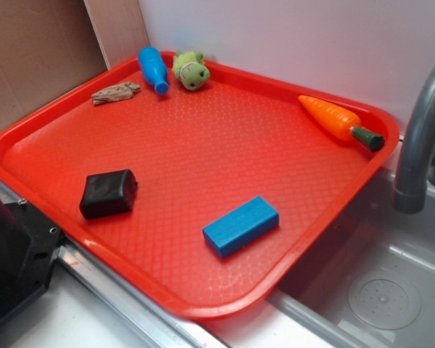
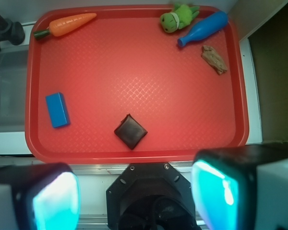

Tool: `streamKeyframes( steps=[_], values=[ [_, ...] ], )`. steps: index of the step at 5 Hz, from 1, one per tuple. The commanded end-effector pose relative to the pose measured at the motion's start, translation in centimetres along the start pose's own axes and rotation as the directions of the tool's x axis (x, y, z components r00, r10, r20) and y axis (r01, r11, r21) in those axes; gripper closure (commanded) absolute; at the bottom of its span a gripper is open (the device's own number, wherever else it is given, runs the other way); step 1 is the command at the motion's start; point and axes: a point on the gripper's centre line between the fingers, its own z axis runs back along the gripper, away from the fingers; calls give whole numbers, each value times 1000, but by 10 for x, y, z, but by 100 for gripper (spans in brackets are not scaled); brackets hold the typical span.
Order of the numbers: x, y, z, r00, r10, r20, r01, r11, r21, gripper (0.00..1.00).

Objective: Grab the blue block.

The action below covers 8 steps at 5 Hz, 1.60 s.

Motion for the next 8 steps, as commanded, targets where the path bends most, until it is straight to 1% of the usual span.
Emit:
streamKeyframes(
  steps=[1,2,3,6,7,8],
  values=[
    [0,0,0,1000,0,0,0,1000,0,0],
    [37,-49,-57,972,-233,36,236,965,-118,0],
    [38,-103,-102,924,-375,71,382,914,-135,0],
    [38,-103,-102,924,-375,71,382,914,-135,0],
    [44,-130,-147,904,-421,69,427,897,-118,0],
    [36,-140,-174,899,-437,7,434,890,-140,0]
  ],
)
